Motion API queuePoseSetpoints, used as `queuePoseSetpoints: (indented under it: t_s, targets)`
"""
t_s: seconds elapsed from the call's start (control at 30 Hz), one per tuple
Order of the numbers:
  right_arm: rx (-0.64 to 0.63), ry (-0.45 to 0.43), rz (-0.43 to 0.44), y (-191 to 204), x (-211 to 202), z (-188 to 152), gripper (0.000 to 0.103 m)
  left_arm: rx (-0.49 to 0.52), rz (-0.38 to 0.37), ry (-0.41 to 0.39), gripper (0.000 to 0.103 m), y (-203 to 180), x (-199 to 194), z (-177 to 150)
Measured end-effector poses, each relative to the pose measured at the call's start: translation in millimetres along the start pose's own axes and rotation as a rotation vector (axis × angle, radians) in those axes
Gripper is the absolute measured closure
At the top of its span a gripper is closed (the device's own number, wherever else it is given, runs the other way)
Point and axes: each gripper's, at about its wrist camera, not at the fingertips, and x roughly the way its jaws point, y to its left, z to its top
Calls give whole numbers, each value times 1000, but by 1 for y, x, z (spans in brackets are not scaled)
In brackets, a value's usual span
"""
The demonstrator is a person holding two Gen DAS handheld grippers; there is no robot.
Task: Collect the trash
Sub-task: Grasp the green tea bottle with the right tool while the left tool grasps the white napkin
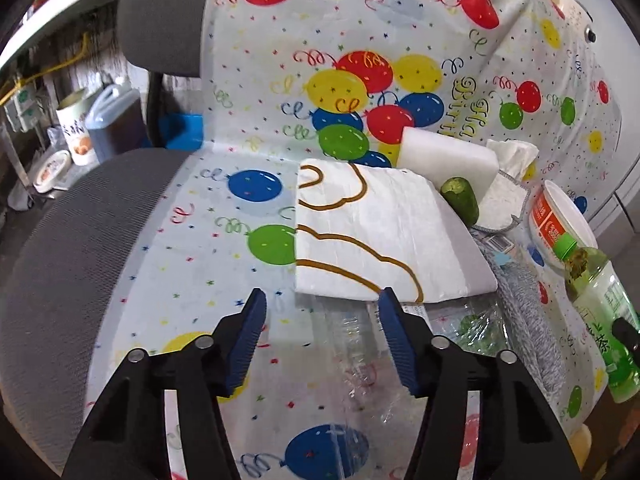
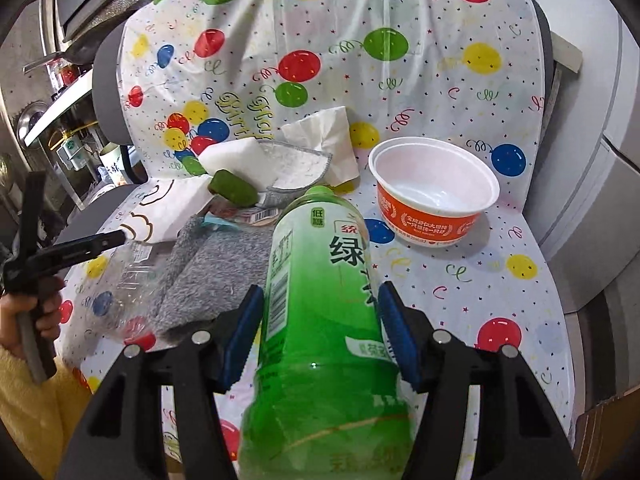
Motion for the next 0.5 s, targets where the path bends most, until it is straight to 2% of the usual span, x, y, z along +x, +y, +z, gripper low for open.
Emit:
queuePoseSetpoints:
  t_s: [0.07, 0.17, 0.3, 0.4, 0.5]
  targets:
    - [-2, -1, 1, 1, 0, -1, 44, -7, -26, 15, 48, 1, 8, 2]
    - [12, 3, 15, 1, 1, -2, 44, -35, -52, 17, 59, 4, 17, 6]
    - [11, 4, 15, 2, 1, -3, 44, -57, -80, -61, 73, 7, 4, 14]
    - [15, 5, 16, 1, 1, -5, 44, -46, -137, -120, 73, 2, -14, 20]
    - [27, 6, 20, 0, 2, -6, 44, 0, -117, -117, 73, -13, -16, 27]
